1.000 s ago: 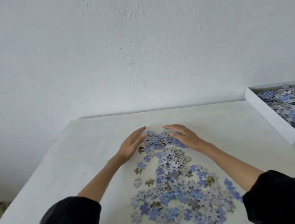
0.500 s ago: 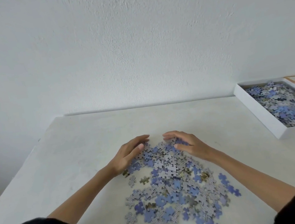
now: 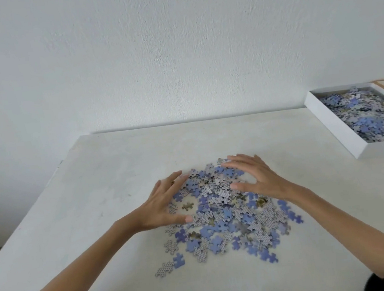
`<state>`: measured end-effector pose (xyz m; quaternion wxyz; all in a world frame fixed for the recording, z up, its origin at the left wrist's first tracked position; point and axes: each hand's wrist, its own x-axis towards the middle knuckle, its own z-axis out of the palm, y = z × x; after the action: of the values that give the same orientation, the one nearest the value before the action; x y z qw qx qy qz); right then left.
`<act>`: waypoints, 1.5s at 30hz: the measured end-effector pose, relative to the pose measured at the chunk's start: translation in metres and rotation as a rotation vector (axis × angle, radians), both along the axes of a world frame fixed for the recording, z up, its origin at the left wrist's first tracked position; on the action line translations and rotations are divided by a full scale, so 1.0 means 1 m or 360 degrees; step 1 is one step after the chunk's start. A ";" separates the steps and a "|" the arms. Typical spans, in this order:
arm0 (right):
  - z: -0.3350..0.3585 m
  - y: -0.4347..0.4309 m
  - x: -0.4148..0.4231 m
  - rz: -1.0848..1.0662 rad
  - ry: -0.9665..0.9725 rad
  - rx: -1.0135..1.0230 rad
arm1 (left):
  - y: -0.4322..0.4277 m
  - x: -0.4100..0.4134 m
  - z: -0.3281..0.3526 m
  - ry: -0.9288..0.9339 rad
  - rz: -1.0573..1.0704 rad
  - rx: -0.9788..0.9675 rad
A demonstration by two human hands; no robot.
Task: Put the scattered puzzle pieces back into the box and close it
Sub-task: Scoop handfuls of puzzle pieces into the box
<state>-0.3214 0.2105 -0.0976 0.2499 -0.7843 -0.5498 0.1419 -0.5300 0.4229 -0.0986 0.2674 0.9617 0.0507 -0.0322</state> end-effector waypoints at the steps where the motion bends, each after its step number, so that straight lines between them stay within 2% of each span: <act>1: 0.002 -0.010 -0.003 0.0007 0.0000 -0.0030 | -0.002 -0.009 0.002 0.0039 -0.0035 0.0014; 7: -0.007 -0.070 -0.034 0.0127 0.0019 -0.0257 | -0.019 -0.054 0.009 0.0226 -0.0211 0.0088; 12: -0.008 -0.089 -0.063 0.0181 -0.0238 -0.0346 | -0.033 -0.061 0.002 0.0066 -0.0194 0.0193; 16: -0.011 -0.084 -0.073 0.0075 -0.0390 -0.0326 | -0.043 -0.052 -0.007 -0.0137 -0.0121 0.0393; 22: -0.012 -0.064 -0.077 -0.0108 -0.0377 -0.0268 | -0.058 -0.028 -0.010 -0.0268 0.0125 0.0393; 34: -0.002 -0.019 -0.059 0.0120 -0.0313 -0.0447 | -0.060 -0.002 -0.008 -0.0065 0.0070 0.0384; 40: -0.012 -0.018 -0.054 0.0080 -0.0529 -0.0143 | -0.057 0.002 -0.016 -0.0319 0.0136 0.0479; 45: -0.015 -0.012 -0.052 0.0007 -0.0384 0.0123 | -0.056 0.005 -0.017 -0.0413 0.0155 0.0404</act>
<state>-0.3730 0.1984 -0.1126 0.2117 -0.7844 -0.5825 0.0258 -0.5247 0.3671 -0.1157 0.1495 0.9802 0.0658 0.1118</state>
